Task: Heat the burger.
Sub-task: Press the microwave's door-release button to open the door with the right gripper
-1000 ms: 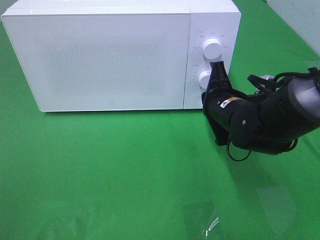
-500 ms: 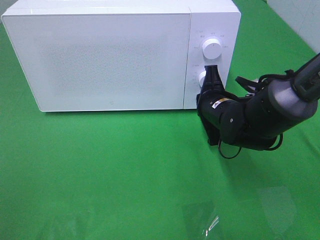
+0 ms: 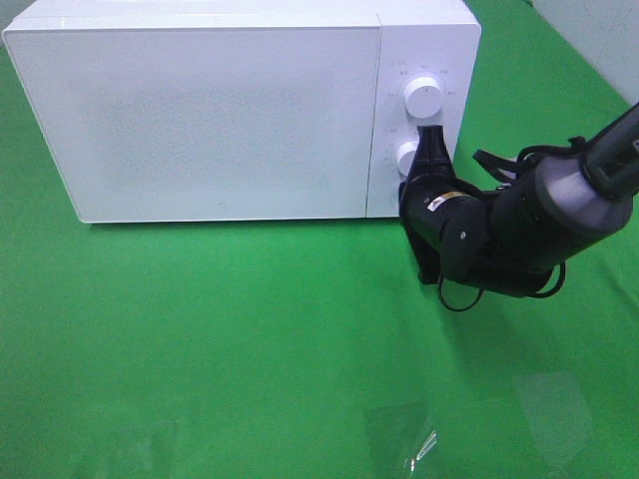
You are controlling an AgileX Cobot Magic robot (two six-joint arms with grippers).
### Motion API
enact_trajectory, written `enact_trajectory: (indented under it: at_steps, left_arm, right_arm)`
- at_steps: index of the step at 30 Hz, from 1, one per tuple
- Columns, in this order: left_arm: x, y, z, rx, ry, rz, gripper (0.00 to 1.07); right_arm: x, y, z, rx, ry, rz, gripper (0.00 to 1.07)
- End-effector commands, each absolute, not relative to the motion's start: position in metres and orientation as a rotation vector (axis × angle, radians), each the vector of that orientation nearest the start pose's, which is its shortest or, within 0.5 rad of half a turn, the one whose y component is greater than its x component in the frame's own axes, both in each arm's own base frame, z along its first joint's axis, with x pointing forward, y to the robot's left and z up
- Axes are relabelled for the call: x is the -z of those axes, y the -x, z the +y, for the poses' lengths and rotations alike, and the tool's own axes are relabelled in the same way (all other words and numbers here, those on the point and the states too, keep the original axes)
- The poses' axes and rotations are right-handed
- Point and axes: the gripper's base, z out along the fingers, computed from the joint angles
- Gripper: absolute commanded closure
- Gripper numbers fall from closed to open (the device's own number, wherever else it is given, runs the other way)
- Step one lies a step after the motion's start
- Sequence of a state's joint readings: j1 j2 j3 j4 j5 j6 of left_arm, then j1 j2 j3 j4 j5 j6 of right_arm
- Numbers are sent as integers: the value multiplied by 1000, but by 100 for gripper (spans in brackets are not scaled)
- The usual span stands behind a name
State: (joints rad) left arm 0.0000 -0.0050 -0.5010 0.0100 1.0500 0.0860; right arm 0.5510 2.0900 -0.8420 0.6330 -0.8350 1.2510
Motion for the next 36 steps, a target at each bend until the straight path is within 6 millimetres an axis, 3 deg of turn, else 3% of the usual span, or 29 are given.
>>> enact_trajectory:
  at_steps: [1,10,21,36]
  left_arm:
    - [-278,7,1,-65,-87,1998,9]
    - [-278,7,1,-65,-87,1998,9]
    - [-278,7,1,-65,-87,1998,9]
    - [-278,7,1,-67,-87,1998,9]
  right_arm:
    - [-98,-338,157,-1007,-1387,1530,106]
    - [-94,-348,163,-1064,-1415,1480,107]
    - [-106,-354,160,-1090,-1302,1355,107]
    - [-103,-373,167,-1171,-1216,1236,107]
